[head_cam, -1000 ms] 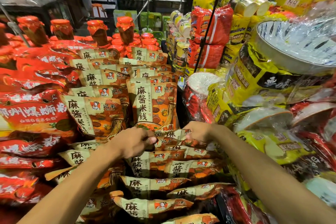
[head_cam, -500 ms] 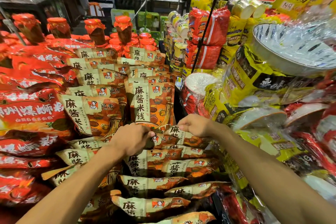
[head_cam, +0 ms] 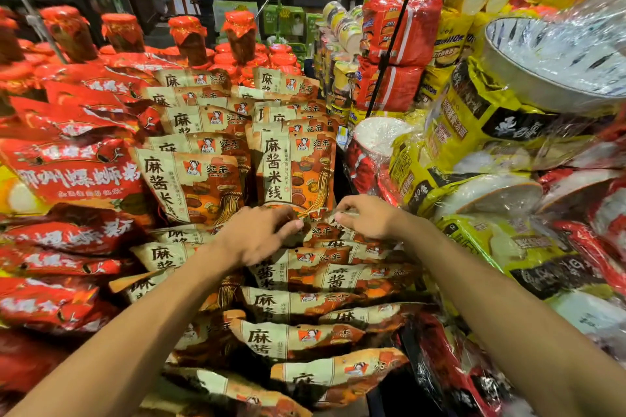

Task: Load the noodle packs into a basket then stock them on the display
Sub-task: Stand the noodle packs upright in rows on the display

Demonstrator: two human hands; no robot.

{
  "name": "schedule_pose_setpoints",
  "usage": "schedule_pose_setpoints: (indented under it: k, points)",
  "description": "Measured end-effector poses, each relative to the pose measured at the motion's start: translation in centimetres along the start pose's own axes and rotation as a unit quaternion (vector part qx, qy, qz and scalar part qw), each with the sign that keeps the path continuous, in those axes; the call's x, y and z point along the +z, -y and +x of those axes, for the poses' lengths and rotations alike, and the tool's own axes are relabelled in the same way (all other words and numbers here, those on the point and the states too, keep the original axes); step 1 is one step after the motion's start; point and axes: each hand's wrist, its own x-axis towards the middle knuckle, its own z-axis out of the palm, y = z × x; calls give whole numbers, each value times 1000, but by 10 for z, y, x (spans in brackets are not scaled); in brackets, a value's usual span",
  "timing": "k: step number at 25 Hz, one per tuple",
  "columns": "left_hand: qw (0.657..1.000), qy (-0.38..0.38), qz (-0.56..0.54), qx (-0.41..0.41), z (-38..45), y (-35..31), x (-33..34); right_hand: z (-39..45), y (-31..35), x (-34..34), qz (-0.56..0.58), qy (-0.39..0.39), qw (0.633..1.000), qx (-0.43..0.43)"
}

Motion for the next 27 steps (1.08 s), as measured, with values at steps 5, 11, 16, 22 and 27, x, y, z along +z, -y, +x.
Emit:
schedule_pose_setpoints:
  k: [5, 11, 16, 22, 27]
  points:
    - [995, 29, 95, 5, -33, -3, 15, -27, 19, 20, -34, -16, 999, -27]
    - [995, -1, 79, 61, -35, 7, 13, -65, 24, 21, 30, -78, 995, -57]
    - [996, -49, 60, 46, -35, 2, 15, -59, 21, 21, -22, -43, 998, -37]
    - [995, -83, 46, 31, -39, 5, 18, -53, -7, 24, -78, -53, 993, -76]
    - [996, -87, 35, 13, -43, 6, 19, -32, 4, 33, 26, -170, 984, -50]
